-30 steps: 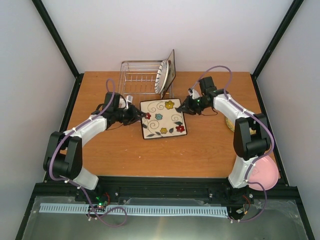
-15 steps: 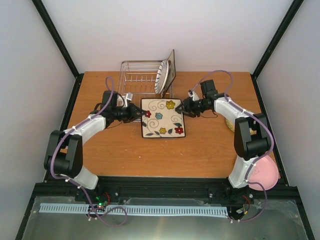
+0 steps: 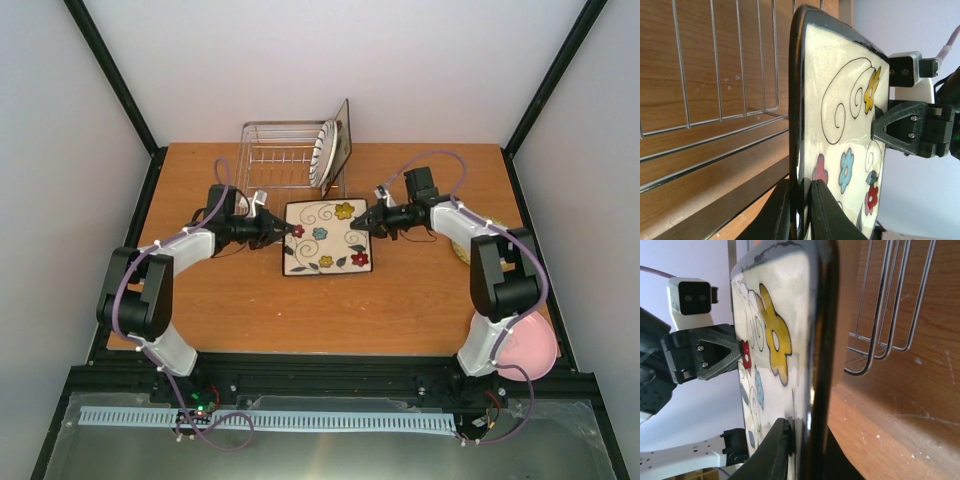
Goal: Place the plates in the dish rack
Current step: Pick up the plate at the center of the board.
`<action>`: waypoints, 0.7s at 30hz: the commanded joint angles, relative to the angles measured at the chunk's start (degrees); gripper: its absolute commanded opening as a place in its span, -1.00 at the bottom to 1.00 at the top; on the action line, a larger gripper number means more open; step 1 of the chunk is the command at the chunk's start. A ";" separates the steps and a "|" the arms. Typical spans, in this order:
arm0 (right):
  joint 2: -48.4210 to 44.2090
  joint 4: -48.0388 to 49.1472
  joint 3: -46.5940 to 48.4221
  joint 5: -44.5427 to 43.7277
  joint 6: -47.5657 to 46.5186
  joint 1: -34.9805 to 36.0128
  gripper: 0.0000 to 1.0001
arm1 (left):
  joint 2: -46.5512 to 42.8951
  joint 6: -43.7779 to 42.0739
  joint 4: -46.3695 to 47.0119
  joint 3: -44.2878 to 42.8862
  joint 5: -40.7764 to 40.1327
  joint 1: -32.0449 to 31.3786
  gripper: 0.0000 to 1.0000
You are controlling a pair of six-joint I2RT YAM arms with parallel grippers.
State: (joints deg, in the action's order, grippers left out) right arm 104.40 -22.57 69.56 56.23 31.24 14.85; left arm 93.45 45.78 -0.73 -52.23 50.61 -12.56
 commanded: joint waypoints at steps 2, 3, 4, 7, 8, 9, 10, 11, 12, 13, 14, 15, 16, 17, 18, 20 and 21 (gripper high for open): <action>-3.28 1.26 0.96 6.12 0.80 3.98 -0.95 | 0.51 -0.26 2.44 -2.90 2.68 -2.84 -0.99; -3.59 0.92 0.81 6.08 0.57 3.96 -0.94 | 0.48 -0.97 1.53 -3.40 2.41 -2.82 -0.99; -4.00 0.73 0.64 6.23 0.43 3.90 -0.94 | 0.50 -1.60 0.75 -4.13 2.30 -2.82 -0.99; -5.40 0.59 0.15 6.17 0.37 3.69 -0.94 | 0.91 -3.58 -1.95 -5.89 2.19 -2.85 -0.99; -5.76 0.52 0.22 5.98 0.44 3.57 -0.94 | 1.07 -4.17 -3.12 -6.60 1.87 -2.83 -0.99; -6.28 1.02 0.18 6.08 0.71 3.45 -0.94 | 1.20 -4.73 -4.13 -7.44 1.72 -2.82 -0.98; -6.78 1.68 0.25 6.54 1.01 3.43 -0.94 | 1.25 -5.40 -5.35 -8.33 1.50 -2.82 -0.96; -7.24 2.10 0.51 6.20 1.34 3.39 -0.94 | 1.21 -6.02 -6.73 -9.32 1.01 -2.87 -0.87; -7.69 3.11 0.63 6.60 1.94 3.42 -0.94 | 1.14 -6.63 -7.55 -10.18 0.72 -2.83 -0.83; -8.21 4.26 0.69 6.73 2.56 3.35 -0.94 | 0.95 -7.16 -8.56 -10.99 0.37 -2.80 -0.75; -8.70 4.71 0.84 6.17 3.08 3.34 -0.94 | 0.75 -7.58 -9.59 -11.91 -0.08 -2.84 -0.51; -8.95 5.17 1.20 6.28 3.42 3.30 -0.94 | 0.51 -8.02 -10.37 -12.85 -0.49 -2.84 -0.42; -9.29 5.46 1.60 5.98 3.65 3.25 -0.94 | 0.14 -8.43 -12.10 -13.58 -1.32 -2.83 -0.37; -9.78 5.36 1.94 5.29 3.72 3.25 -0.94 | -0.52 -8.50 -13.08 -14.04 -2.21 -2.78 -0.24; -10.13 5.41 2.28 5.25 3.66 3.25 -0.94 | -1.20 -8.56 -13.51 -14.49 -2.80 -2.62 -0.04; -11.00 4.43 3.28 3.91 3.40 3.25 -0.94 | -2.79 -8.98 -15.45 -15.11 -4.36 -1.93 0.04; -11.24 3.81 3.89 3.85 3.00 3.25 -0.94 | -3.56 -9.26 -16.56 -15.32 -5.23 -1.27 0.08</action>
State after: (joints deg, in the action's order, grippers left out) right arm 96.73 -20.86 69.49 55.68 34.37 16.32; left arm 94.08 38.59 -14.17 -63.68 46.94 -13.41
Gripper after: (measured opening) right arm 0.071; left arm 0.501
